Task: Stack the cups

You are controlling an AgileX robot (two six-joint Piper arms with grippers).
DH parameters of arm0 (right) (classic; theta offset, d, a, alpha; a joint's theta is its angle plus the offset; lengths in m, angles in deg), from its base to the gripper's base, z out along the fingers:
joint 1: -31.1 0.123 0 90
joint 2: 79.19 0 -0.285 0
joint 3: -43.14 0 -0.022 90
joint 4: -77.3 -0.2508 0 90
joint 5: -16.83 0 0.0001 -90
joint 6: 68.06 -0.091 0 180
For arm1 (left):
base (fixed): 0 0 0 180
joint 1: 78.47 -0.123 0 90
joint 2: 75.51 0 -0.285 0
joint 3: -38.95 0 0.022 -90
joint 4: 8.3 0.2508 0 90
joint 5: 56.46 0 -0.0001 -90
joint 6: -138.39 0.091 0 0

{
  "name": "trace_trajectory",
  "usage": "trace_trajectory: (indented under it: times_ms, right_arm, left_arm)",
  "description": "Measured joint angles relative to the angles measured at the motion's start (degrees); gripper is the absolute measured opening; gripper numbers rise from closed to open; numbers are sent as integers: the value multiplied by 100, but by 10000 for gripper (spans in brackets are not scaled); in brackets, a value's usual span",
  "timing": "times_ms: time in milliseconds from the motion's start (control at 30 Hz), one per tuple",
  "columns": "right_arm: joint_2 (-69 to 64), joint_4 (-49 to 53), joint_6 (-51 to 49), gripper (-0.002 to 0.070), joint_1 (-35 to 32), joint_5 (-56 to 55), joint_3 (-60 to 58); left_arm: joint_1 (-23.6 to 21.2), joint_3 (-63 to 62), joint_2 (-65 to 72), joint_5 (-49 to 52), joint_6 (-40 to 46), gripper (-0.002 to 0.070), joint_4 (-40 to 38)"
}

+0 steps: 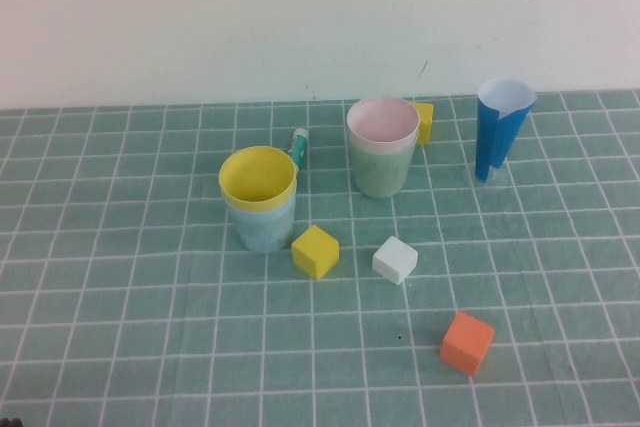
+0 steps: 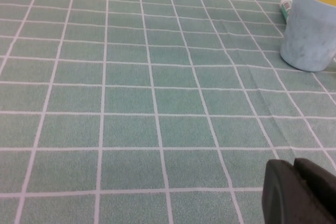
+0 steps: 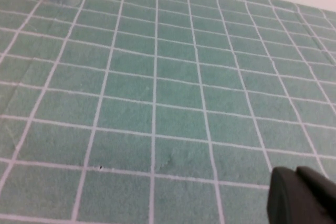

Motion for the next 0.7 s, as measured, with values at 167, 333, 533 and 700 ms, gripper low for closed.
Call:
trace_trajectory:
  times_ms: [167,333,533,700]
  right_arm:
    - [0,0,-335,-2,2,0,0]
    - [0,0,-448,-2,25,0,0]
    - [0,0,-460,-2,122,0,0]
    - [0,0,-460,-2,132,0,0]
  left_arm:
    - [0,0,0,0,0,-2,0]
    - [0,0,0,0,0,-2,0]
    - [0,0,0,11,0,-2,0]
    - [0,0,0,11,40,-2,0]
